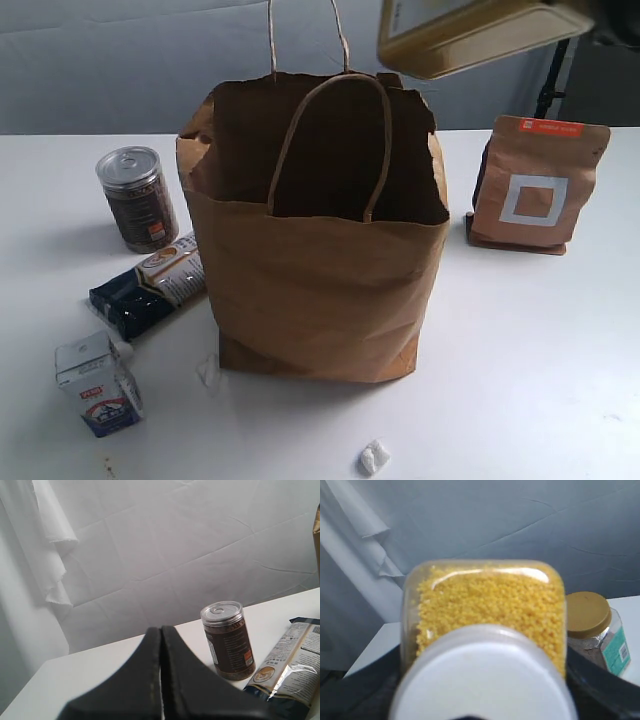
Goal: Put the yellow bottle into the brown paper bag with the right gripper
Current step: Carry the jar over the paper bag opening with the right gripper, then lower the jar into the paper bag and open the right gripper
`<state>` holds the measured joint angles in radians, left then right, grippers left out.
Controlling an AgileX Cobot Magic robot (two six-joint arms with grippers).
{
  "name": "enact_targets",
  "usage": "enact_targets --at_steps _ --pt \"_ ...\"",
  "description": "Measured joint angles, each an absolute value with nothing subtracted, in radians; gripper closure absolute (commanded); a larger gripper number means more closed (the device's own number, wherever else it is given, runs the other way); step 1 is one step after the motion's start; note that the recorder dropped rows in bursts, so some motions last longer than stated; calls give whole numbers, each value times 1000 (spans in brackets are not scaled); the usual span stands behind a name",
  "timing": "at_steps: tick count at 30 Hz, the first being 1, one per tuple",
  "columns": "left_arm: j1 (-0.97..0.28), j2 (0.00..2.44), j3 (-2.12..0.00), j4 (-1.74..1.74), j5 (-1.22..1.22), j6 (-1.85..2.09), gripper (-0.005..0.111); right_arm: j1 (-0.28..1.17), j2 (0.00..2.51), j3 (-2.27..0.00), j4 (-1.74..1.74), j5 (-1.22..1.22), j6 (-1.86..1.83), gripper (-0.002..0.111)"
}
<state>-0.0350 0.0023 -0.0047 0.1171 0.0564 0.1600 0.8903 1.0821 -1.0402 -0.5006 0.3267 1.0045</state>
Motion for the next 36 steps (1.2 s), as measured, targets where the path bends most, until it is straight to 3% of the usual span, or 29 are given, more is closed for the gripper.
enact_targets --at_steps 15,36 --pt "-35 2 -5 117 56 160 107 951 1452 -1272 -381 327 953 108" --pt "-35 2 -5 117 56 160 107 966 1553 -1274 -206 574 745 108"
